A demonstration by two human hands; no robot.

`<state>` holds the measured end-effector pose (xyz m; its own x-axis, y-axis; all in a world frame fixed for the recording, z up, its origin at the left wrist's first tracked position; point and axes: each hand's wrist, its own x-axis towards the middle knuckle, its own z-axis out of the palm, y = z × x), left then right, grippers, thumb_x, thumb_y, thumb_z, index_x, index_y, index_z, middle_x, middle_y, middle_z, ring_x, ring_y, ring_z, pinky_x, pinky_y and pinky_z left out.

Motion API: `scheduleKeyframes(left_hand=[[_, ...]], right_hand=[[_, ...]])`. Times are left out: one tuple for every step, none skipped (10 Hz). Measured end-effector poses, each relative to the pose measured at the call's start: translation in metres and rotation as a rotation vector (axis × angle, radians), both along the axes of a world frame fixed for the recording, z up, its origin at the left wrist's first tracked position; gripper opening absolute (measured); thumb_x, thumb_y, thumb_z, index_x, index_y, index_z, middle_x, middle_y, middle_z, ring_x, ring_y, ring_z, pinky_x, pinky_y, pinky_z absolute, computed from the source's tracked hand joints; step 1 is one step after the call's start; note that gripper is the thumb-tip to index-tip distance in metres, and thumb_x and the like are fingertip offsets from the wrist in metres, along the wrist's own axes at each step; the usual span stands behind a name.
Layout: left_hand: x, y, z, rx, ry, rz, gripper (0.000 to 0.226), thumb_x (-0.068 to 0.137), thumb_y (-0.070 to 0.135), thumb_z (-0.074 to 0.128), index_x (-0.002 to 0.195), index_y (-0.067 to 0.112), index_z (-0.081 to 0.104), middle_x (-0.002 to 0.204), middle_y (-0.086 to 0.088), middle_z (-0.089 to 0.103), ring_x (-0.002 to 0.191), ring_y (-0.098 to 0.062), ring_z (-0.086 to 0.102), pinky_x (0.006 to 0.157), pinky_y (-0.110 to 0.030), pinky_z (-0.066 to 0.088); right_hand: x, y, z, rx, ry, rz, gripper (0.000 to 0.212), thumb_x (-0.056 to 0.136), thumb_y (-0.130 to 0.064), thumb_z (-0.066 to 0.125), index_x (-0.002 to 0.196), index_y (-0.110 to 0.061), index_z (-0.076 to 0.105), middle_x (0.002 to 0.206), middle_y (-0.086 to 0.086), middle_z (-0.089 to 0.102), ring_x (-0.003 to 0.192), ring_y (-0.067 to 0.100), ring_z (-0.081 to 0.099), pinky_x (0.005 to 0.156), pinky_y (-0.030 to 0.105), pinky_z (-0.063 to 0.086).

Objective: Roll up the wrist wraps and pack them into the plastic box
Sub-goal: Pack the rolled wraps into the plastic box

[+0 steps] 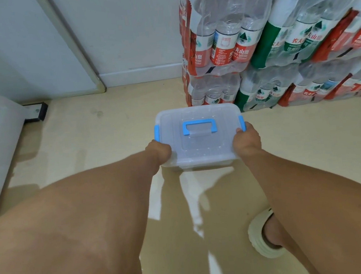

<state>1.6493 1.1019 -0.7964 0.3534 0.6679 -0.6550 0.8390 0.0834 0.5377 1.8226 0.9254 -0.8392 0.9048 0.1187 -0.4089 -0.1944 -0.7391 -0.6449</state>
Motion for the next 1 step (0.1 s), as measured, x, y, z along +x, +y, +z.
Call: scheduleKeyframes(left_hand=[[0.002, 0.002, 0.013, 0.022, 0.005, -0.05, 0.045, 0.1, 0.016, 0.054, 0.143, 0.005, 0.046, 0.138, -0.015, 0.053, 0.123, -0.031, 0.053, 0.088, -0.031, 0.042]], right_hand=[[0.002, 0.0014, 0.0081, -0.076, 0.027, 0.014, 0.053, 0.107, -0.032, 0.044, 0.156, -0.014, 0.035, 0.148, 0.017, 0.047, 0.132, 0.038, 0.049, 0.109, 0.046, 0.041]])
